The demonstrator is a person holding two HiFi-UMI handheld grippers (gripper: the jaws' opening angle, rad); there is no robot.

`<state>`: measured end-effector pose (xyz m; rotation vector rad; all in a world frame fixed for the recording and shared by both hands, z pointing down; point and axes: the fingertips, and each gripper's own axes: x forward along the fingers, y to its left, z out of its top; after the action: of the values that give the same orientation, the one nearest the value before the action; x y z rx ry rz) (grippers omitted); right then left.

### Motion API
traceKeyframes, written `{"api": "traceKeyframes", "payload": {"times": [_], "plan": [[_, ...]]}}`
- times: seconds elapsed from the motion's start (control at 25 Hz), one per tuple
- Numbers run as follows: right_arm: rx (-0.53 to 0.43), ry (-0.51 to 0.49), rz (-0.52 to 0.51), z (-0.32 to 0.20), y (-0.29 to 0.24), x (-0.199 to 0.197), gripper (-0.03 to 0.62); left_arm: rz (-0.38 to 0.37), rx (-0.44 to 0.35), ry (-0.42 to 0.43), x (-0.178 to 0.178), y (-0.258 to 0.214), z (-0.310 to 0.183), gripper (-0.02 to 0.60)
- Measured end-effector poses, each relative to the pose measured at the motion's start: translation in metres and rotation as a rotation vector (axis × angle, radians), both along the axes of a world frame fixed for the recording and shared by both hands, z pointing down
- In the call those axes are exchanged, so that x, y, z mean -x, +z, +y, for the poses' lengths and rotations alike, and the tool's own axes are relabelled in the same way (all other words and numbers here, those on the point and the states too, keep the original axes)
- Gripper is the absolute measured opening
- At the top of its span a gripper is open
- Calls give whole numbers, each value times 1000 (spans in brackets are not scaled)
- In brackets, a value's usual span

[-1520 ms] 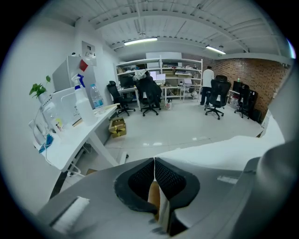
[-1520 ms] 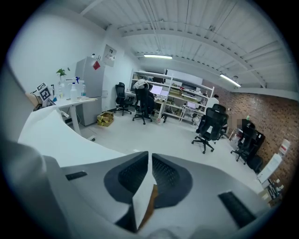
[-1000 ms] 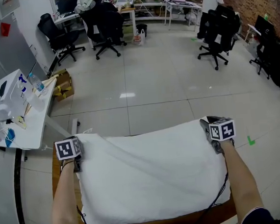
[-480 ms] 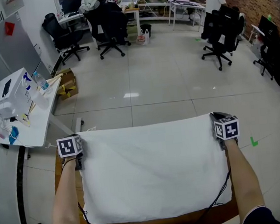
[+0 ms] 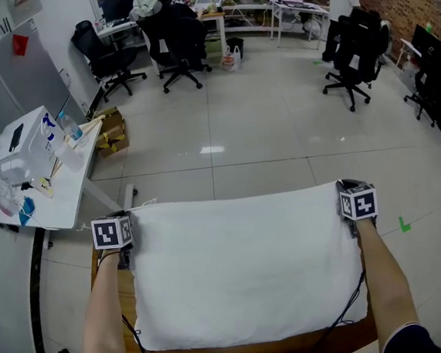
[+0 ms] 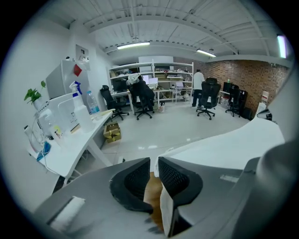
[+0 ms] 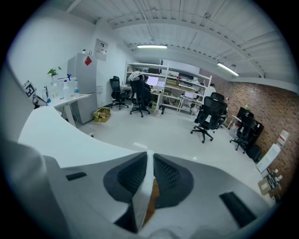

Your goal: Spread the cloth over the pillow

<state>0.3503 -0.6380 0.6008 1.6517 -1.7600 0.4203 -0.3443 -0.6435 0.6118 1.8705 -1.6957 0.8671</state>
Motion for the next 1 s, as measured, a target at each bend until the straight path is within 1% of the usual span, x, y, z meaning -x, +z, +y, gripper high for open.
{"api": "traceKeyframes", "payload": {"times": [0.08, 0.12, 0.16, 0.2, 0.36, 0.48, 0.56, 0.6, 0.64, 0.68, 0.72, 0.76, 0.84, 0.88, 0.92, 1.0], "plan": [[-4, 19, 11, 2, 1, -3, 99, 11, -18, -12, 5, -7, 3, 97], [-8, 31, 18, 4, 0, -6, 105, 16, -28, -22, 8, -11, 5, 124], [-16, 42, 26, 5, -4, -8, 139, 19, -38, -31, 10, -15, 6, 157], [-30, 47, 33, 4, -9, -9, 149, 20, -47, -36, 12, -19, 7, 164], [-98, 57, 56, 6, -37, -8, 149, 7, -83, -39, 15, -34, 14, 164], [-158, 40, 39, 13, -64, 1, 149, 15, -122, -38, 11, -51, 22, 163], [-209, 3, 25, 20, -86, 15, 147, 52, -175, -40, -1, -69, 27, 108], [-234, -14, 20, 23, -97, 23, 142, 72, -209, -37, -9, -80, 29, 99], [-259, -29, 13, 27, -109, 31, 135, 86, -245, -25, -19, -93, 31, 49], [-284, -42, 5, 32, -120, 41, 116, 92, -277, -4, -30, -105, 34, 14], [-310, -55, -4, 37, -131, 50, 97, 93, -305, 25, -40, -117, 38, 0], [-335, -66, -11, 44, -141, 60, 96, 93, -329, 56, -50, -128, 43, 2], [-383, -84, -17, 59, -160, 78, 61, 103, -370, 113, -71, -149, 55, 1], [-404, -92, -18, 67, -168, 86, 56, 120, -391, 141, -82, -159, 61, 0], [-423, -101, -21, 75, -177, 95, 29, 145, -414, 169, -92, -169, 67, 0], [-455, -120, -31, 91, -191, 115, 10, 201, -451, 225, -113, -187, 80, 0]]}}
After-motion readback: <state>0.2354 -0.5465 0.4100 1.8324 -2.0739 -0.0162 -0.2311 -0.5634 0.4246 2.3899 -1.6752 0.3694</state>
